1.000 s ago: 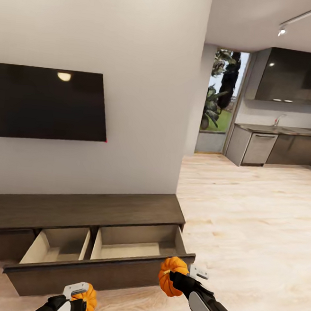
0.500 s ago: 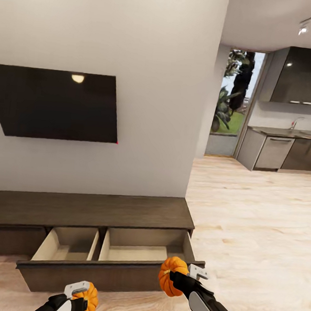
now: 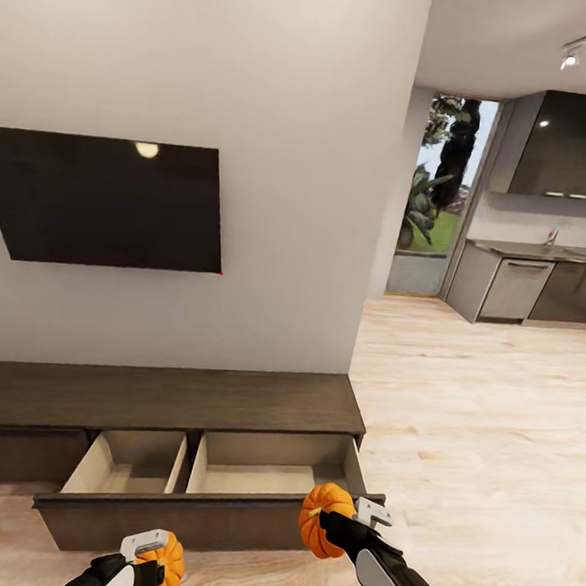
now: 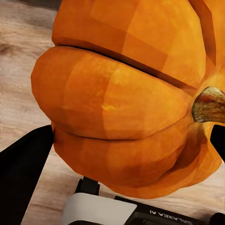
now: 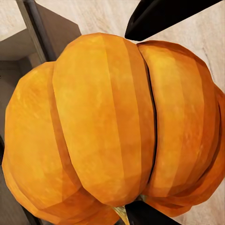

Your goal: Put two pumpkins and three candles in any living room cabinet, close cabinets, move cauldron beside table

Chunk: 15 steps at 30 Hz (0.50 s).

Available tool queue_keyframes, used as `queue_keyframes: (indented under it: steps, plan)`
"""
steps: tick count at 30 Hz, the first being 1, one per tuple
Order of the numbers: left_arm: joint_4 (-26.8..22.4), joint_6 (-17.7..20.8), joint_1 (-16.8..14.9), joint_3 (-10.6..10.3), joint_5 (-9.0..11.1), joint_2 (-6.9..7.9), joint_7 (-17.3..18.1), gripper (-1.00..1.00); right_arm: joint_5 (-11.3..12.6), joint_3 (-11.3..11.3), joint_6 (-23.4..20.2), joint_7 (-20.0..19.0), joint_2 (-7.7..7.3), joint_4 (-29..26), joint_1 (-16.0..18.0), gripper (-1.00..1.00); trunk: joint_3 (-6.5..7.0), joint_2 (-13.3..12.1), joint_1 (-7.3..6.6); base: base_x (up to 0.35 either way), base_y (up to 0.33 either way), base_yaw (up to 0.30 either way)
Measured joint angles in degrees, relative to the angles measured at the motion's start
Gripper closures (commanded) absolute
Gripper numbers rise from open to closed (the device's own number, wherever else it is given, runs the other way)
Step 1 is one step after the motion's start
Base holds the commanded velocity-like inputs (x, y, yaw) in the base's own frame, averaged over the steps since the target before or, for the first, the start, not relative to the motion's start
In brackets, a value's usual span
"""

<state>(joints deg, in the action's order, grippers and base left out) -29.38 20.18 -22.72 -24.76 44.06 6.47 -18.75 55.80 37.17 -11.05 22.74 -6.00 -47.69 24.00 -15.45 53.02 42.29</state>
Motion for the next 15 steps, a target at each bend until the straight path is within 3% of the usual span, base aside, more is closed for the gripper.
queue_keyframes:
  steps: [3,7,11,13,15]
  plan:
    - [-0.22,0.21,0.00,0.13,0.04,0.22,0.01,1.00,-0.05,0.08,0.00,0.00,0.01,0.00,0.01,1.00,0.54,-1.20,-0.66,0.000,0.000,0.000]
    - [-4.07,2.45,-0.16,0.15,0.16,0.42,-0.22,1.00,-0.06,0.10,0.08,-0.03,0.01,0.00,-0.02,1.00,1.27,-2.81,-1.54,0.000,0.000,0.000]
    - [-14.48,14.33,-0.41,0.62,-0.48,1.44,-1.60,1.00,-0.14,0.10,0.18,0.00,0.01,0.00,-0.01,1.00,1.99,-4.41,-2.42,0.000,0.000,0.000]
    - [-19.33,17.93,-0.45,2.14,-0.96,2.41,-2.92,1.00,-0.19,0.10,0.87,0.00,0.01,-0.01,0.01,1.00,2.35,-5.22,-2.86,0.000,0.000,0.000]
    - [-22.46,19.11,-0.47,3.87,-0.61,2.78,-3.48,1.00,-0.09,0.11,1.36,-0.01,0.01,0.00,0.01,1.00,2.71,-6.02,-3.30,0.000,0.000,0.000]
